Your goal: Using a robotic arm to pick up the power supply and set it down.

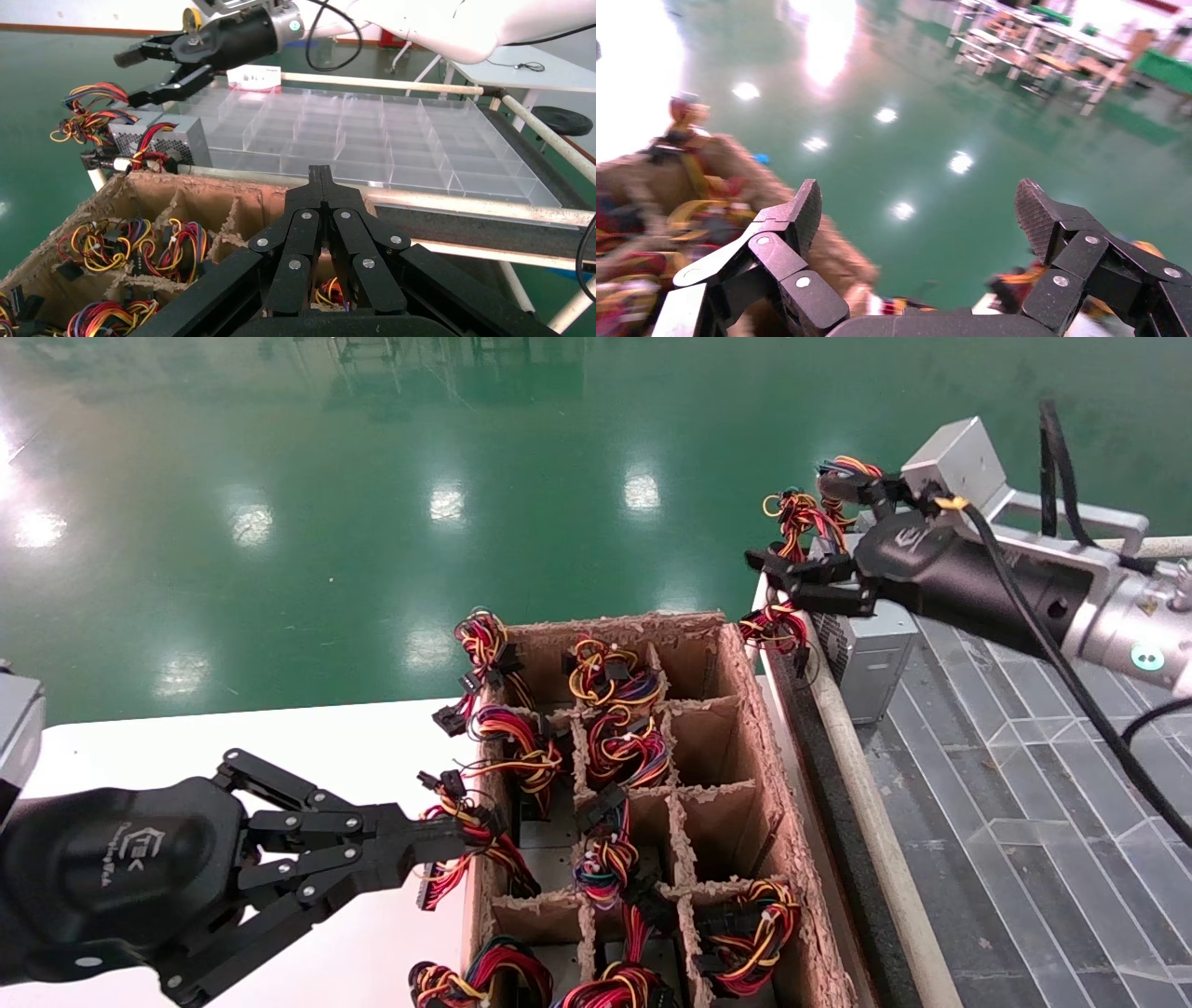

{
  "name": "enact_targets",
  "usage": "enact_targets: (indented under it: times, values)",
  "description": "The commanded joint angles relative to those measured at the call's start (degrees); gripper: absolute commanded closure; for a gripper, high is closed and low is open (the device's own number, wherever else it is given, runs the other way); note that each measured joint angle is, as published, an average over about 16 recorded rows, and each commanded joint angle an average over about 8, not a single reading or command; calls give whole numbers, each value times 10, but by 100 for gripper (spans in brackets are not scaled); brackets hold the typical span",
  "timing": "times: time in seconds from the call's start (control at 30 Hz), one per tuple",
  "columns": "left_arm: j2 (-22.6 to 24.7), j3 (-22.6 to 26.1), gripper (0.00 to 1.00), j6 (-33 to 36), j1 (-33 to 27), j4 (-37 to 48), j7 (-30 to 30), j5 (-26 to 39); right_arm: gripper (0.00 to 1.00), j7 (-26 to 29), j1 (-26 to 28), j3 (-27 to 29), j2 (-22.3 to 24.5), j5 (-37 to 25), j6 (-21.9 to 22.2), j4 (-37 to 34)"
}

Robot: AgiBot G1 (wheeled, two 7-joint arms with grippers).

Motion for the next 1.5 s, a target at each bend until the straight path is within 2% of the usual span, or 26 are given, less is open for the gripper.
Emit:
enact_targets:
  times: [0.03, 0.13, 0.17, 1.07, 1.27, 1.5]
  values:
    - [0, 0, 45, 0, 0, 0, 0, 0, 0, 3, -10, 2, 8, 18, -18, 12]
    - [0, 0, 8, 0, 0, 0, 0, 0, 0, 7, -26, 5, 20, 47, -47, 30]
    - [0, 0, 0, 0, 0, 0, 0, 0, 0, 9, -32, 6, 24, 56, -56, 36]
    - [0, 0, 0, 0, 0, 0, 0, 0, 0, 48, -171, 31, 130, 301, -304, 195]
    - [0, 0, 0, 0, 0, 0, 0, 0, 0, 51, -184, 33, 140, 325, -326, 210]
    - [0, 0, 0, 0, 0, 0, 0, 0, 0, 50, -180, 33, 138, 318, -319, 205]
